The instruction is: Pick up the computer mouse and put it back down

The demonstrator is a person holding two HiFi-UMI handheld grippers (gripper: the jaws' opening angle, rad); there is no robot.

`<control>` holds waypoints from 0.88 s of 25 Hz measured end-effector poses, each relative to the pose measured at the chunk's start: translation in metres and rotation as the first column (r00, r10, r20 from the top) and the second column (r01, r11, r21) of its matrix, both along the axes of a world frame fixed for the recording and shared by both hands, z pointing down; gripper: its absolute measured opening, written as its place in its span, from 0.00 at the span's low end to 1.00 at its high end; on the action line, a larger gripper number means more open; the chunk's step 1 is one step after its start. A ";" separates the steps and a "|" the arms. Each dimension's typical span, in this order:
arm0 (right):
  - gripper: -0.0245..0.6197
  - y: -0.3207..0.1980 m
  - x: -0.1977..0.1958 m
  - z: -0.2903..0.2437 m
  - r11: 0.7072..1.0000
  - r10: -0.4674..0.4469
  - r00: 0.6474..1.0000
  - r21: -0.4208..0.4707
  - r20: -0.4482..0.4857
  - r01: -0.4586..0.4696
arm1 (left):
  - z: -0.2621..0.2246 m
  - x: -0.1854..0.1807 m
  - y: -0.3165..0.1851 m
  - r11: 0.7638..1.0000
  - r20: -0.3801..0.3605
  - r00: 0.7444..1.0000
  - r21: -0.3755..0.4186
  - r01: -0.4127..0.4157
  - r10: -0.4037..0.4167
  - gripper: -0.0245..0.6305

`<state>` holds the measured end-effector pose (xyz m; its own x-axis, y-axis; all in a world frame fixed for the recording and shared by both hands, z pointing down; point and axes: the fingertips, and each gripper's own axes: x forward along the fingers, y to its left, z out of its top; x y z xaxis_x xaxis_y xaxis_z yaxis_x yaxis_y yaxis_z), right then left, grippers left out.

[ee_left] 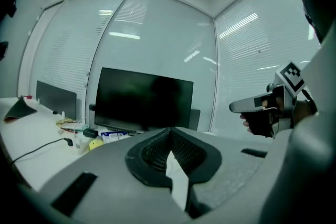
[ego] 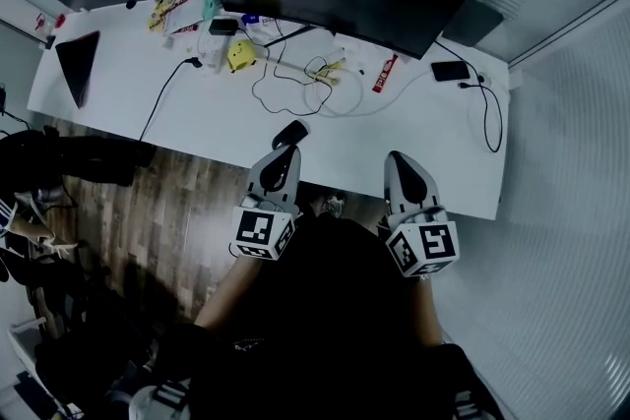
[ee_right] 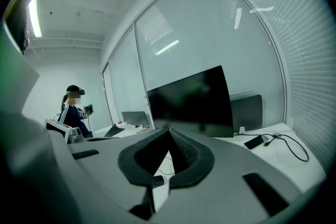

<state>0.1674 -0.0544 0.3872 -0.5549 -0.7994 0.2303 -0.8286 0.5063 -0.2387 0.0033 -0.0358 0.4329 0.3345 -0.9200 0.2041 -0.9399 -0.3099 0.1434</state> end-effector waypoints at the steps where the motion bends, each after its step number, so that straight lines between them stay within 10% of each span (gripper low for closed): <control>1: 0.04 -0.003 0.002 -0.005 1.000 0.003 1.000 0.012 0.004 -0.003 | -0.011 0.002 -0.002 1.000 0.016 1.000 0.029 -0.003 0.002 0.05; 7: 0.04 -0.020 0.012 -0.046 0.994 0.010 0.999 0.111 0.032 -0.013 | -0.077 0.015 -0.009 0.981 0.077 0.997 0.192 -0.025 0.010 0.05; 22: 0.04 -0.029 0.024 -0.104 0.966 -0.010 0.999 0.257 0.043 -0.002 | -0.136 0.009 -0.013 0.956 0.055 0.999 0.291 -0.015 -0.001 0.05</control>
